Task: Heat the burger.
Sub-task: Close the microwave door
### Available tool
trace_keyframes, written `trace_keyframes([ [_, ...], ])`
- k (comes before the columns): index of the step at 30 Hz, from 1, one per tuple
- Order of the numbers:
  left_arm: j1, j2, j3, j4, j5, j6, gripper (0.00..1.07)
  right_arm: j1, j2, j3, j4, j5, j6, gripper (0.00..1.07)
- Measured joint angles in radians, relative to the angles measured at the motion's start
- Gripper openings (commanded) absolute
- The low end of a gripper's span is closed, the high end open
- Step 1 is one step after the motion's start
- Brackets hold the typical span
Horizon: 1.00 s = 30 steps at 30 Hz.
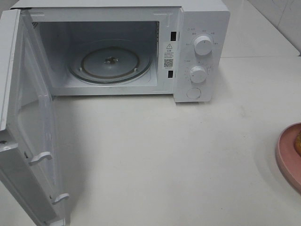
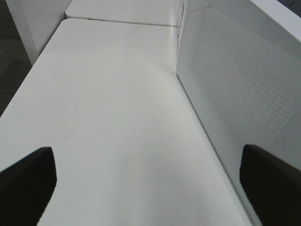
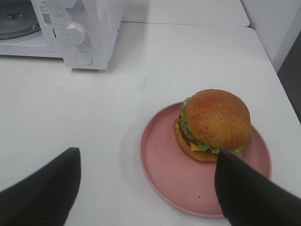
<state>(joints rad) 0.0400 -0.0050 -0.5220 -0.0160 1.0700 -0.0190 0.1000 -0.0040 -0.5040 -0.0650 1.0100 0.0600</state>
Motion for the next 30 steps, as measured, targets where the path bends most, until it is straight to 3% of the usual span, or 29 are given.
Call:
trace_keyframes([
  [30, 0.0, 0.0, 0.0, 0.0, 0.0, 0.0, 0.98, 0.0, 0.0, 0.0, 0.0, 0.0, -0.001, 0.76],
])
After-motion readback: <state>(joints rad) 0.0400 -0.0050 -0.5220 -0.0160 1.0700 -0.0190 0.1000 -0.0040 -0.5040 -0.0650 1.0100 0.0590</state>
